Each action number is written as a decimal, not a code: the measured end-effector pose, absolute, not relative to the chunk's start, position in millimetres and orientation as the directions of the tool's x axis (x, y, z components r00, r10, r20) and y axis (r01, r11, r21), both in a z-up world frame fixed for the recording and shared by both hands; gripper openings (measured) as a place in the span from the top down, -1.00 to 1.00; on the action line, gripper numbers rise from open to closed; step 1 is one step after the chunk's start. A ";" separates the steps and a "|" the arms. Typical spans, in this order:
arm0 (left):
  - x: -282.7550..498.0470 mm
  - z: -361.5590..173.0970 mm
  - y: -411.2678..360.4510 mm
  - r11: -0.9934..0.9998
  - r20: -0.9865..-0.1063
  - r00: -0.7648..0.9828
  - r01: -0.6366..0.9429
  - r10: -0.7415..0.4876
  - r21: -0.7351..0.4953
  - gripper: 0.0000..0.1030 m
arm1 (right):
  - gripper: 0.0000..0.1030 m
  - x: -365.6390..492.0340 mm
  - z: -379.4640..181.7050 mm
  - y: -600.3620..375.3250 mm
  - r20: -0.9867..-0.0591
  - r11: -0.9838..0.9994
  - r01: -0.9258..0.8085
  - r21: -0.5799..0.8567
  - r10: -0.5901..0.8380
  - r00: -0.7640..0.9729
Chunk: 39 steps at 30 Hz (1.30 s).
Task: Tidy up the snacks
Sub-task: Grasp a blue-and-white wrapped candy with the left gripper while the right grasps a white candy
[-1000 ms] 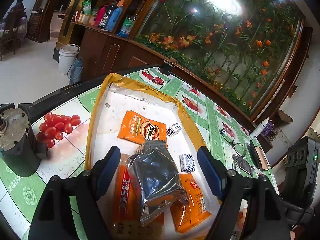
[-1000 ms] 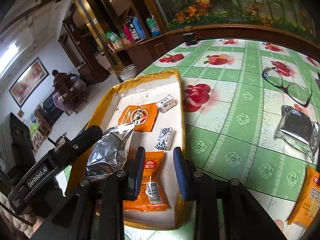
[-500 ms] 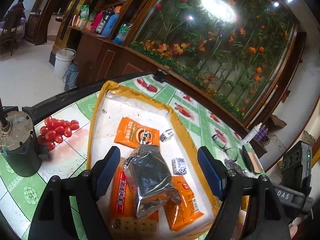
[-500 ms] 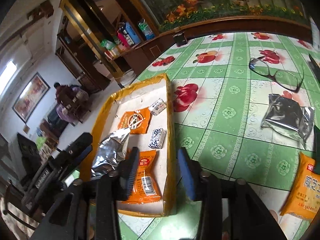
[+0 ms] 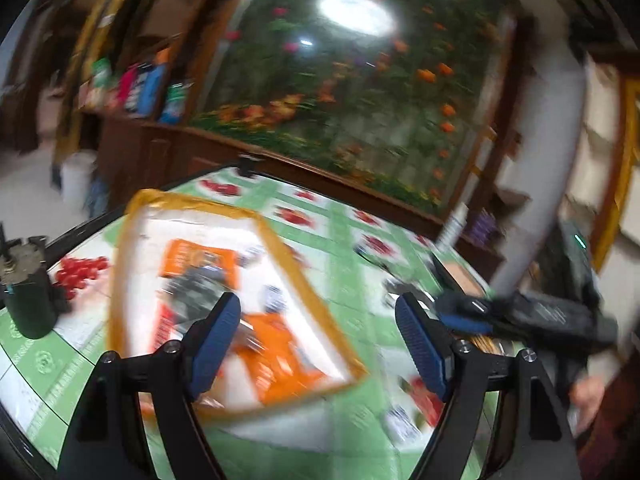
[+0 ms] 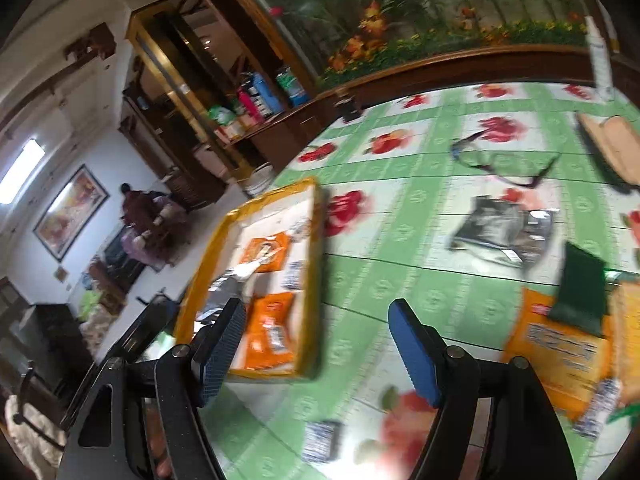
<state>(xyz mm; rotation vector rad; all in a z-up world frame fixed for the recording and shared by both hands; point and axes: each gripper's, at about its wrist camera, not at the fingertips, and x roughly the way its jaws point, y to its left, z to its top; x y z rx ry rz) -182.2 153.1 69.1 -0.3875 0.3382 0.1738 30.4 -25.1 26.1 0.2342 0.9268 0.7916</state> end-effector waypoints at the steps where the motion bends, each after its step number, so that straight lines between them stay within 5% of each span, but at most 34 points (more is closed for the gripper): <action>1: -182.2 71.3 138.1 0.929 -0.355 0.933 -0.182 0.060 -0.322 -0.54 | -0.51 30.1 24.9 -30.7 -0.633 0.712 -0.501 0.493 0.688 0.355; 7: -168.4 62.6 73.4 0.975 -0.499 0.865 -0.067 -0.049 -0.213 -0.53 | -0.39 43.9 21.7 -73.0 -0.639 0.753 -0.426 0.501 0.654 0.404; 9: -161.1 50.6 65.4 0.967 -0.566 0.821 -0.078 -0.075 -0.242 -0.31 | -0.39 48.5 23.4 -91.5 -0.640 0.778 -0.399 0.485 0.626 0.445; 11: -148.3 35.0 59.3 0.959 -0.633 0.765 -0.076 -0.119 -0.271 0.23 | -0.33 52.8 24.3 -112.6 -0.640 0.797 -0.370 0.476 0.603 0.476; 13: -140.3 23.8 54.2 0.964 -0.674 0.732 -0.096 -0.102 -0.249 0.36 | -0.13 56.0 22.2 -131.7 -0.645 0.808 -0.341 0.480 0.589 0.487; 15: -133.1 19.2 52.5 0.961 -0.689 0.718 -0.108 -0.103 -0.256 0.36 | 0.02 57.1 15.7 -150.2 -0.666 0.824 -0.312 0.474 0.566 0.486; 31: -104.8 13.3 48.2 0.972 -0.763 0.645 -0.153 -0.040 -0.180 0.15 | 0.06 30.4 4.4 -192.1 -0.706 0.852 -0.280 0.443 0.523 0.477; 35: -93.7 13.6 44.0 0.977 -0.775 0.629 -0.127 -0.055 -0.173 0.52 | 0.29 24.3 -1.4 -203.9 -0.721 0.850 -0.253 0.463 0.527 0.450; 39: -89.1 12.7 41.9 0.978 -0.777 0.624 -0.104 -0.079 -0.183 0.60 | 0.32 17.2 -6.9 -210.0 -0.738 0.846 -0.231 0.481 0.533 0.414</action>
